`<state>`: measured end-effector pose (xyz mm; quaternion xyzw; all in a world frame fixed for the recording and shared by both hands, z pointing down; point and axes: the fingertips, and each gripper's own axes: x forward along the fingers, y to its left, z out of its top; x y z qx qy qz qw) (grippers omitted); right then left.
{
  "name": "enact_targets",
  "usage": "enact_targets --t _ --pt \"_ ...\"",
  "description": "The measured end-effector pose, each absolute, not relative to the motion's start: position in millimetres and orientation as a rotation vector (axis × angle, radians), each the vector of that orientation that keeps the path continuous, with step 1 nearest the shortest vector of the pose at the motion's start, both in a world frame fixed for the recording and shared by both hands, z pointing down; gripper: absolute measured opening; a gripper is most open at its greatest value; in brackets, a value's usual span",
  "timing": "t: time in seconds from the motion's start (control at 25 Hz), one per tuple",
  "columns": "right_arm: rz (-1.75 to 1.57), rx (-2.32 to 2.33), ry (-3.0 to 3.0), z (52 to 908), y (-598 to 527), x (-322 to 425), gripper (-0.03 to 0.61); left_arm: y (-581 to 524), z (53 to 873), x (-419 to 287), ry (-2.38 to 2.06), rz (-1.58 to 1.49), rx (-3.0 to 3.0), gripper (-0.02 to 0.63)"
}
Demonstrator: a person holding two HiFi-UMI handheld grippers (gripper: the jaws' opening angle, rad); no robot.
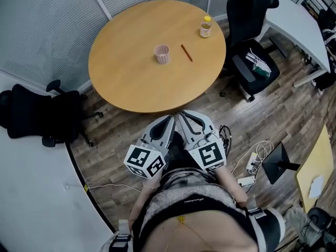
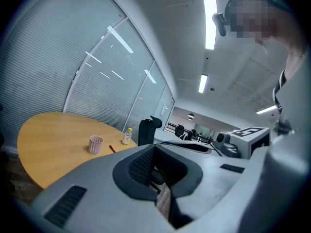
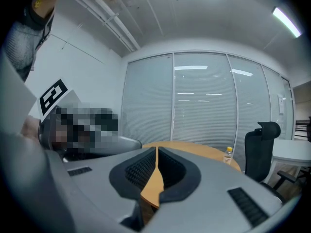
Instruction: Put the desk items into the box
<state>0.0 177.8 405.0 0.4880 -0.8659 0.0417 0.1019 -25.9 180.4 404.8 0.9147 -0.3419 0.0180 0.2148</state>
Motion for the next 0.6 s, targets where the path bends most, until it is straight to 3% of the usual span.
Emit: enact_targets --t 0.6 --pt "0.126 1.524 -2.484 406 104 -11 0.028 106 406 -38 -0.835 0.052 2.568 0.002"
